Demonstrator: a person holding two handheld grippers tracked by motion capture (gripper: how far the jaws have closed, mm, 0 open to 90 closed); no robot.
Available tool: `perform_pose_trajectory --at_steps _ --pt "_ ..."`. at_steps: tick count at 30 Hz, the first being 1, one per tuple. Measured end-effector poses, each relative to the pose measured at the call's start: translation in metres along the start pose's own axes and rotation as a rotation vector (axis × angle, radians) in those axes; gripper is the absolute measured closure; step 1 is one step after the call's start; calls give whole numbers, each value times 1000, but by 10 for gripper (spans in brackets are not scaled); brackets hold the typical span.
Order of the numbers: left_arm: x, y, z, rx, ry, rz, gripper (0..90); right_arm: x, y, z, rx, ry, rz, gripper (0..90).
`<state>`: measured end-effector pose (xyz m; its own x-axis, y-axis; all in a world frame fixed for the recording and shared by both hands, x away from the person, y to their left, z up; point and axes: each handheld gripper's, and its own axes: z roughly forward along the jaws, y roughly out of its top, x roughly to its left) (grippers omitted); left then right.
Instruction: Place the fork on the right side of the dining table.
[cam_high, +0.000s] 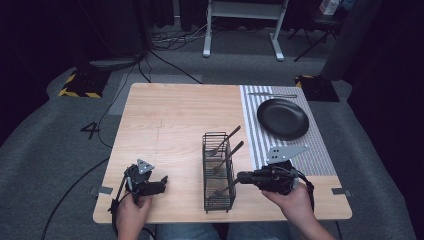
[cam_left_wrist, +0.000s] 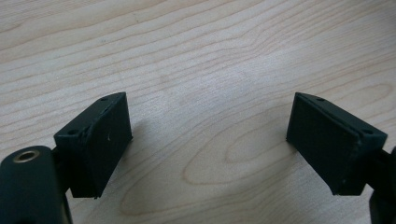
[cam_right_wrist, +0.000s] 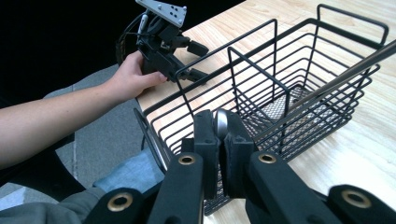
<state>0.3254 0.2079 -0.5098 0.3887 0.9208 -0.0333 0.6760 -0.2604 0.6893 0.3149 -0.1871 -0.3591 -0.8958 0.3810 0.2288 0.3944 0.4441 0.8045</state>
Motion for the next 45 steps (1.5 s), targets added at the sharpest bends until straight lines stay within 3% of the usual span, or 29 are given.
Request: perform_pose_trajectory --at_steps 19,34,45 --pt "0 0 0 0 0 0 140 -7 12 -31 -106 10 36 869" --pt "0 1 1 2 4 5 140 -13 21 -80 -210 -27 59 869" --pt "-1 2 1 0 6 -1 140 -15 30 -97 -213 -55 48 869"
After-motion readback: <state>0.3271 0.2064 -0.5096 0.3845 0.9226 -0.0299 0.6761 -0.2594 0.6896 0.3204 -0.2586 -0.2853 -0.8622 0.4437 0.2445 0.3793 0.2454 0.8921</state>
